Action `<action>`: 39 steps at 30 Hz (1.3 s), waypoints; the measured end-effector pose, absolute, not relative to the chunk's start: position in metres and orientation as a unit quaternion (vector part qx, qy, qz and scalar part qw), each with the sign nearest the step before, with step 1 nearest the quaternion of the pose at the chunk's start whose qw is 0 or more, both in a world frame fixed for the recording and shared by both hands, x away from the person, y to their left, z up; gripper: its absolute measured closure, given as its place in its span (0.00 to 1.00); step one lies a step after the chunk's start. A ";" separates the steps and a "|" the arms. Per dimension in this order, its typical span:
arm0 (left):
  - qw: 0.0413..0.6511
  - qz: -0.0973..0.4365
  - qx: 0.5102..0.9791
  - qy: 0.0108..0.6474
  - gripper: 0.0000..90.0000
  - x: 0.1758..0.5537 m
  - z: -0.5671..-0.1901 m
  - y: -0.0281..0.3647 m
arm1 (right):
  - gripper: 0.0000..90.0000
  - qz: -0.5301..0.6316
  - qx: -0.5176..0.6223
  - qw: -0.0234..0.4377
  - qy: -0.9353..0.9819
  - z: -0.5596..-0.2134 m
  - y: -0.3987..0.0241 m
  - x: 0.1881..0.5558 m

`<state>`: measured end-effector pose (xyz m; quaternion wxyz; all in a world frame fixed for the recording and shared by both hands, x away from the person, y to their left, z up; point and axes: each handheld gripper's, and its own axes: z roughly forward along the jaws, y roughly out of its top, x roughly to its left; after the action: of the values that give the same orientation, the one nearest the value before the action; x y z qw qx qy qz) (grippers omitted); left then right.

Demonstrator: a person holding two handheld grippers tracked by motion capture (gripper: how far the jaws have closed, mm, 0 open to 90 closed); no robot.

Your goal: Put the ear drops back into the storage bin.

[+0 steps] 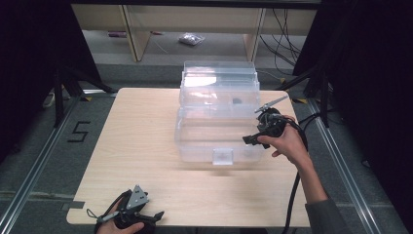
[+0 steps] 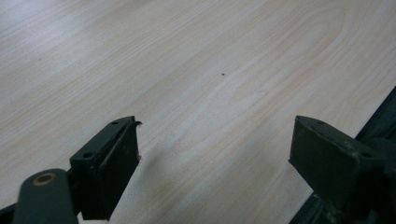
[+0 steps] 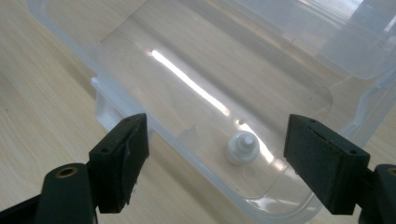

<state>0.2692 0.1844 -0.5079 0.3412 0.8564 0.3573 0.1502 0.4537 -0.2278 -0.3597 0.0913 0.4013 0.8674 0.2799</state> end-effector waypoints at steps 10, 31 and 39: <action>0.329 0.148 0.866 0.345 0.17 0.269 -0.506 0.186 | 0.24 0.288 0.407 0.093 0.862 -0.366 -0.237 0.438; 0.329 0.151 0.866 0.344 0.17 0.270 -0.506 0.186 | 0.21 0.330 0.392 0.115 0.851 -0.377 -0.246 0.406; 0.340 0.153 0.856 0.358 0.17 0.269 -0.508 0.184 | 0.21 0.329 0.396 0.111 0.850 -0.382 -0.249 0.395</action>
<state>0.2691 0.1842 -0.5076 0.3397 0.8563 0.3575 0.1534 0.3948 -0.2487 -0.3825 0.1105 0.3961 0.8502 0.3288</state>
